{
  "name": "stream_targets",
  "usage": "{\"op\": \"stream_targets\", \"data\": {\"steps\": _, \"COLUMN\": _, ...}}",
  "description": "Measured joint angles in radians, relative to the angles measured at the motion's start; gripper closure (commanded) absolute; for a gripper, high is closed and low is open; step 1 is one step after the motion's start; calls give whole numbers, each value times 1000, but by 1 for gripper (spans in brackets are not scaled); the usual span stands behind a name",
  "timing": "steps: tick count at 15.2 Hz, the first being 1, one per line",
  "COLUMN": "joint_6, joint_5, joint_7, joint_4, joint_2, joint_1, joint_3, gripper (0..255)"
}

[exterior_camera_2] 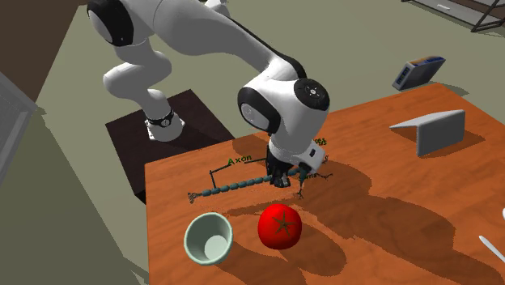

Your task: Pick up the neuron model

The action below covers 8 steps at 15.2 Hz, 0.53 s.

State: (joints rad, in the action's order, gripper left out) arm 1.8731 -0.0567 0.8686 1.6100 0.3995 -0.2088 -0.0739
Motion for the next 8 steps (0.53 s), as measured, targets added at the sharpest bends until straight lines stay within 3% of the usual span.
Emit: {"op": "stream_targets", "data": {"steps": 8, "joint_6": -93, "joint_5": 3, "joint_7": 3, "joint_4": -69, "joint_2": -23, "joint_1": -1, "joint_3": -2, "gripper": 255}}
